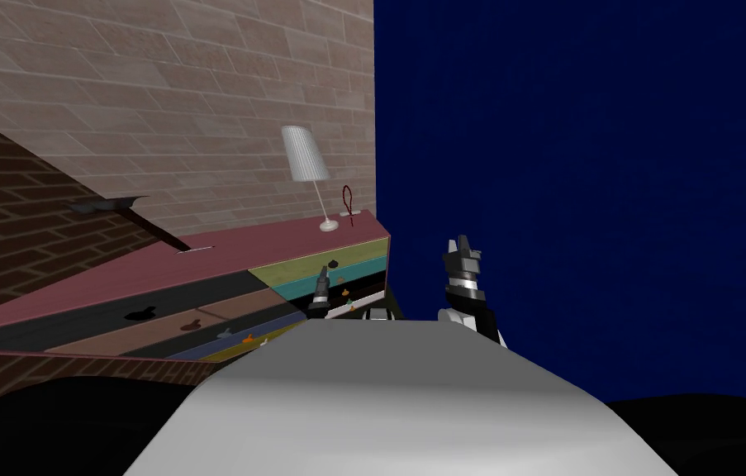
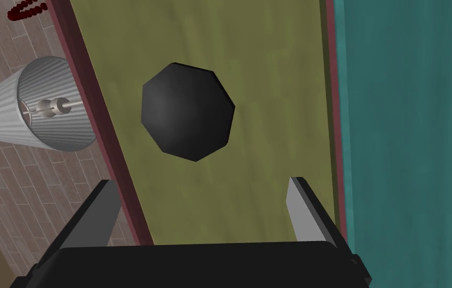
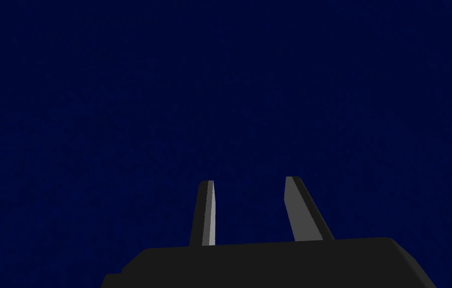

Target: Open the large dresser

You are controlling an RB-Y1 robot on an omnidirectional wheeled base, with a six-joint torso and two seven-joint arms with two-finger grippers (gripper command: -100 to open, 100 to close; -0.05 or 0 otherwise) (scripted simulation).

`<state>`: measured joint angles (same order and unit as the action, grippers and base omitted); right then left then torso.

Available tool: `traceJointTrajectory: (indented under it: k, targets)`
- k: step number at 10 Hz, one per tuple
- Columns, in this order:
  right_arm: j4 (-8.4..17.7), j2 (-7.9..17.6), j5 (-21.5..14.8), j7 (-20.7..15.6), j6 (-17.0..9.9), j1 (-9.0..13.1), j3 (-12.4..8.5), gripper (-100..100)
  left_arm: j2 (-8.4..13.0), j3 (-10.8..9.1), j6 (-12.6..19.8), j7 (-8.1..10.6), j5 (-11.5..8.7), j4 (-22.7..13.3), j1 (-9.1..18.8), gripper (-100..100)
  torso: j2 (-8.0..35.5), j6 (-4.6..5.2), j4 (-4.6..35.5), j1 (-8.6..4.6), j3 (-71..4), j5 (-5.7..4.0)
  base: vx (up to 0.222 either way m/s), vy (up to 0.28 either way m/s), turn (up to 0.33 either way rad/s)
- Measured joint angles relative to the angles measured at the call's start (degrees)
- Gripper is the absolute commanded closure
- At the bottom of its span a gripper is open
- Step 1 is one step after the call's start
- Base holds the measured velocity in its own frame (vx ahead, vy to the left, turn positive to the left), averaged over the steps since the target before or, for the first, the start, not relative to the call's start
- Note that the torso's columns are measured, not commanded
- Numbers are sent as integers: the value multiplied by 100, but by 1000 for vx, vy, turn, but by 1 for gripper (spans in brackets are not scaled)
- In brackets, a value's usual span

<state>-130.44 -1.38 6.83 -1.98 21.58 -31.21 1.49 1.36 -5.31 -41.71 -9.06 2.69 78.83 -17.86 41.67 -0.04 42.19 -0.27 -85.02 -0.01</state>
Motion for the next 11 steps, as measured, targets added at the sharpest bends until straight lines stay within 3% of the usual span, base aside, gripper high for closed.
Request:
traceJointTrajectory:
  k: [1, 3, 7, 8, 11]
  targets:
    - [2, 1, -1, 0, 1, -6, 5, 0, 0, -1, 22, 3, -1, 8, 4, 100, 28, -1, 4, 6, 18, 1, -32, -18, 14]
    - [9, 3, -3, 2, -3, -12, 19, 0, -11, 6, -93, -19, 12, -88, -18, 100, 62, 10, 14, 6, 44, -3, -65, -23, 19]
    - [9, 3, -5, 2, -4, -5, 27, 0, -18, 67, 5, 29, 19, 178, -135, 100, 67, 5, 12, 18, 49, 0, -155, -56, 7]
    - [9, 5, -6, 2, -5, -6, 30, 0, -19, 69, 9, 30, 19, 184, -139, -100, 29, 8, 2, 33, 27, 2, -13, -9, 6]
    - [9, 7, -7, 3, -3, -10, 36, 0, 394, 60, 32, 39, 13, 193, -127, -100, 34, 3, 3, 25, 27, 2, 25, 5, -4]
